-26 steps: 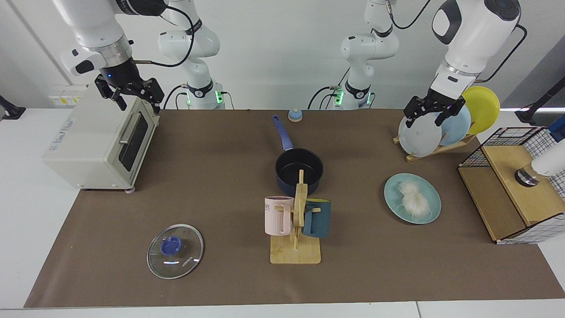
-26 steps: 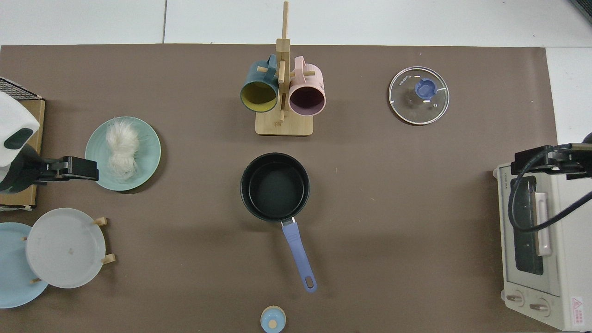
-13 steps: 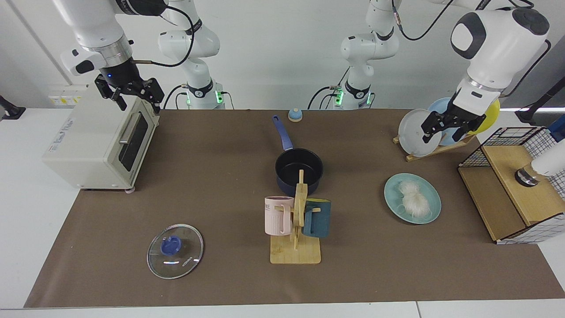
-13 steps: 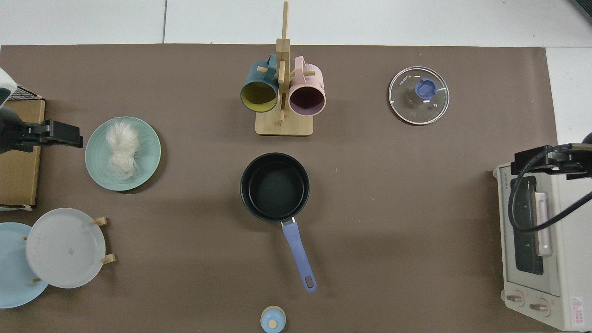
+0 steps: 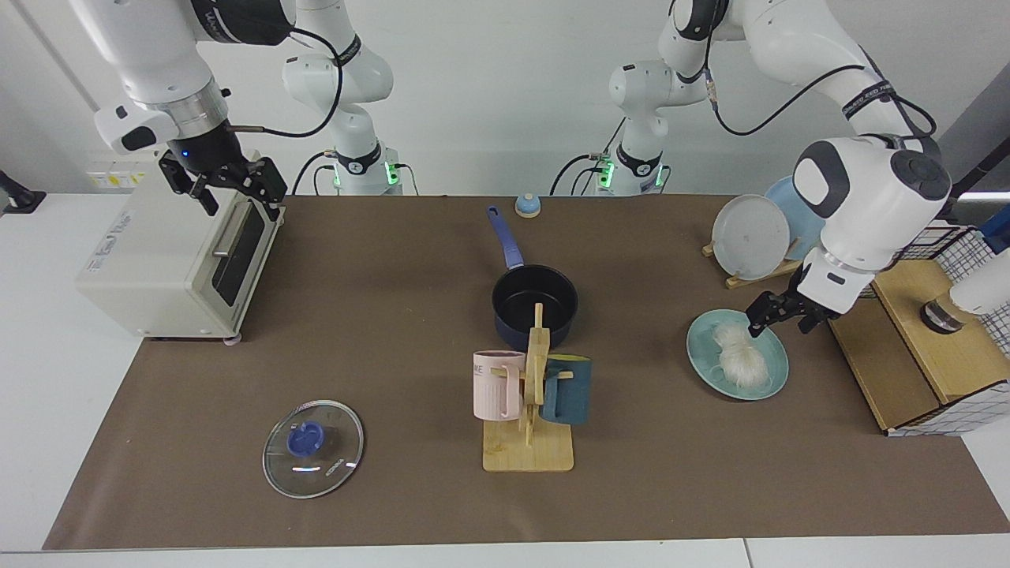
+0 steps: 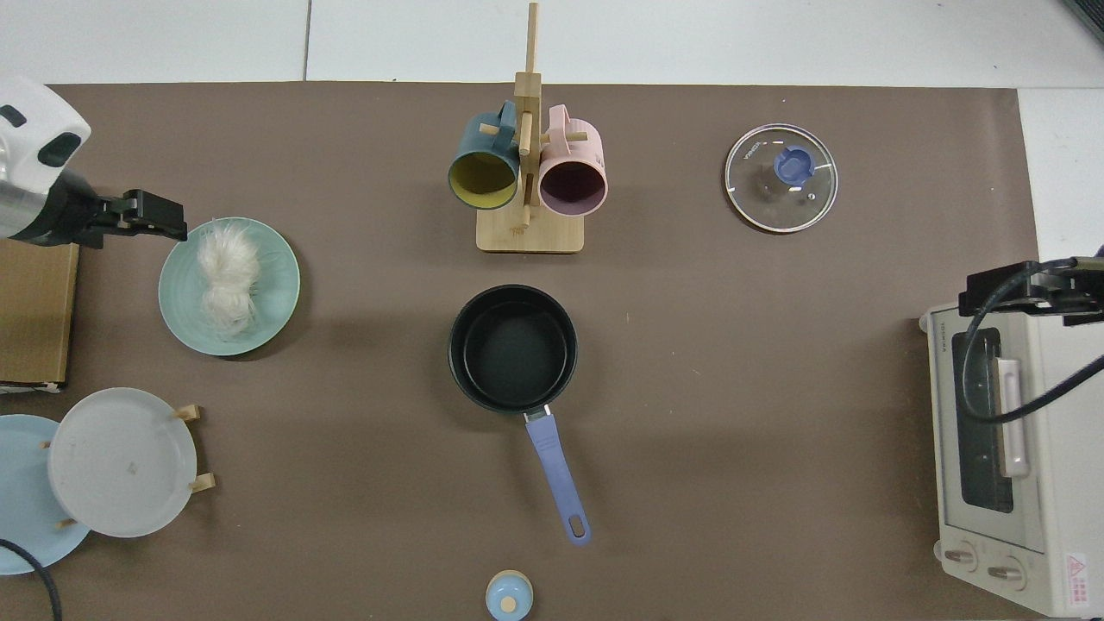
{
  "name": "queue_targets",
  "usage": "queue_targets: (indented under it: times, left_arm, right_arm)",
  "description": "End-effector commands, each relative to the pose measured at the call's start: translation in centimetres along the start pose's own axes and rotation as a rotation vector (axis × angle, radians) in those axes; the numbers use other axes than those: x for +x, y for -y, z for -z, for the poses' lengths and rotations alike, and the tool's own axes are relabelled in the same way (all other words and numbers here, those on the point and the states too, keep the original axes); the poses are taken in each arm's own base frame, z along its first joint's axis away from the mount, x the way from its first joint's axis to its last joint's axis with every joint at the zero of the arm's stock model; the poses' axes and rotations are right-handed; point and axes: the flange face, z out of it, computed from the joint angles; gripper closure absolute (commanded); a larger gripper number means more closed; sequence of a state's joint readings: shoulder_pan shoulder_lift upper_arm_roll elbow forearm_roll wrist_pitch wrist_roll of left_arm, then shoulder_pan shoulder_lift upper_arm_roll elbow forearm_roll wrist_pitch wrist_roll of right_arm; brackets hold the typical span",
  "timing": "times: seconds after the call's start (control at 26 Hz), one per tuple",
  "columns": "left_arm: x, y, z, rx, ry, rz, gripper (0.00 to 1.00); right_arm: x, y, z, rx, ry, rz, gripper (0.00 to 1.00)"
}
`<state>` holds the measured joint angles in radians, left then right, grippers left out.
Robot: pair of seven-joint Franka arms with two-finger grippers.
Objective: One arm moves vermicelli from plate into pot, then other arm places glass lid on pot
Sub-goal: 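Reach the left gripper to the vermicelli while the right gripper reaches the lid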
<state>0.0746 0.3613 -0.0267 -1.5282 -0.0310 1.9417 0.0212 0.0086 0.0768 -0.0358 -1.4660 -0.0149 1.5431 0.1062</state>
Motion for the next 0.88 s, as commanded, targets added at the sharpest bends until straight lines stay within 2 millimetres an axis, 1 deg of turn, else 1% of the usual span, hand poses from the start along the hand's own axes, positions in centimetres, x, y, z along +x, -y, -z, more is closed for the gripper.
queue_targets:
  times: [0.0,0.04,0.15,0.27,0.5,0.62,0.69,0.77,0.85]
  left_arm:
    - [1.8,0.8,-4.0,-0.004,0.013,0.032,0.00]
    - [1.9,0.7,-4.7,-0.007,0.015,0.040,0.00]
    - [2.1,0.7,-6.6,-0.002,0.023,0.047,0.00]
    - [1.7,1.0,-8.6,0.000,0.041,0.046,0.00]
    - [0.6,0.8,-11.5,0.001,0.067,0.051,0.00]
    - [-0.4,1.2,-12.9,0.002,0.099,0.059,0.00]
    - [-0.5,1.4,-13.1,0.001,0.101,0.063,0.00]
    - [-0.6,1.2,-13.2,0.000,0.102,0.062,0.00]
    - [-0.8,1.3,-13.5,0.001,0.110,0.063,0.00]
  right_arm:
    - [5.0,0.5,-1.6,-0.007,-0.010,0.017,0.01]
    - [5.8,0.9,-2.1,-0.006,-0.011,0.020,0.01]
    - [8.8,1.2,-4.8,-0.009,-0.005,0.021,0.01]
    - [10.8,1.6,-6.8,-0.010,-0.016,0.022,0.01]
    - [13.3,2.7,-10.8,-0.006,-0.044,0.035,0.01]
    - [14.5,3.8,-13.0,0.008,-0.056,0.050,0.01]
    - [15.5,4.0,-15.0,0.012,-0.062,0.051,0.01]
    - [16.1,4.3,-17.0,0.013,-0.058,0.054,0.01]
    - [16.5,4.8,-18.4,0.021,-0.054,0.062,0.01]
